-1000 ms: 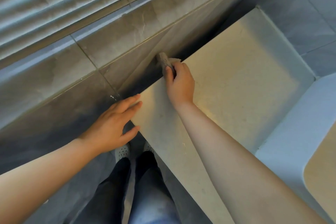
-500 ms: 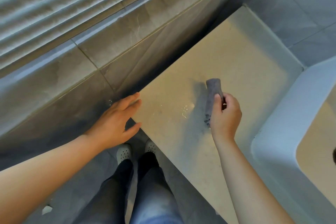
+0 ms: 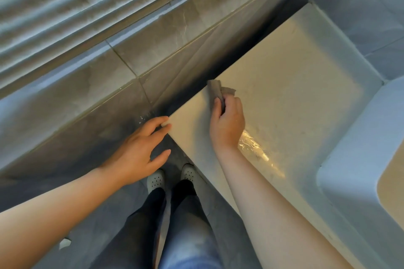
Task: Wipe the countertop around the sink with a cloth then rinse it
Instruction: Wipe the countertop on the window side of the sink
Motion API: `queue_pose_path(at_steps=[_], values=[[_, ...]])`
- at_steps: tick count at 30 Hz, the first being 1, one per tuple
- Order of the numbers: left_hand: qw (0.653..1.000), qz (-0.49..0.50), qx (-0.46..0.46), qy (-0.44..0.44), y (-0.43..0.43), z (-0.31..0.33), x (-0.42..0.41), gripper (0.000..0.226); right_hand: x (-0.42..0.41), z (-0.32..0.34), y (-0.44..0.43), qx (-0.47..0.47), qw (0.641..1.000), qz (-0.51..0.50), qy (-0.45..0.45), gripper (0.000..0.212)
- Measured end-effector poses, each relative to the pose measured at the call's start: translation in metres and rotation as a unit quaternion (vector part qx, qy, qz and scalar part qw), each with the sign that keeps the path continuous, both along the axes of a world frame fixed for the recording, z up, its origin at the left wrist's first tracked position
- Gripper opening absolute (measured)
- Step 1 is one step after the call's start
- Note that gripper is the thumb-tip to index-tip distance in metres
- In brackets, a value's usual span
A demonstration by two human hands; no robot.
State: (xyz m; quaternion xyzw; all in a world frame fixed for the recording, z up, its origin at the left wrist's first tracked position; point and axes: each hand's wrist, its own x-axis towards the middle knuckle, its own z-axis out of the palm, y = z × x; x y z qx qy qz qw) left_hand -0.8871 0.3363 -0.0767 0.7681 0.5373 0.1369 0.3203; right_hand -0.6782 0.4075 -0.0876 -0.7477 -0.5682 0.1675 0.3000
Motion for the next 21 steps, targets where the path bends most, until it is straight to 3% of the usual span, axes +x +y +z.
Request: queue_pose_path(at_steps=[9,14,17,21], values=[[0.999,0.011,-0.039,0.021,-0.008,0.004,-0.026,0.063,-0.025,0.022,0.007,-0.083,0.978,0.174,0.082,0.024],[0.999,-0.009,-0.032,0.027,-0.004,0.008,-0.024,0.069,0.028,0.062,-0.041,0.017,0.993,-0.019,0.119,0.013],[0.999,-0.027,-0.019,0.024,-0.002,0.010,-0.016,0.068,0.069,0.065,-0.073,0.051,0.991,-0.114,0.051,0.017],[0.996,-0.068,0.007,0.052,-0.003,0.007,-0.007,0.077,0.101,0.050,-0.092,0.027,0.982,-0.188,0.007,0.019]])
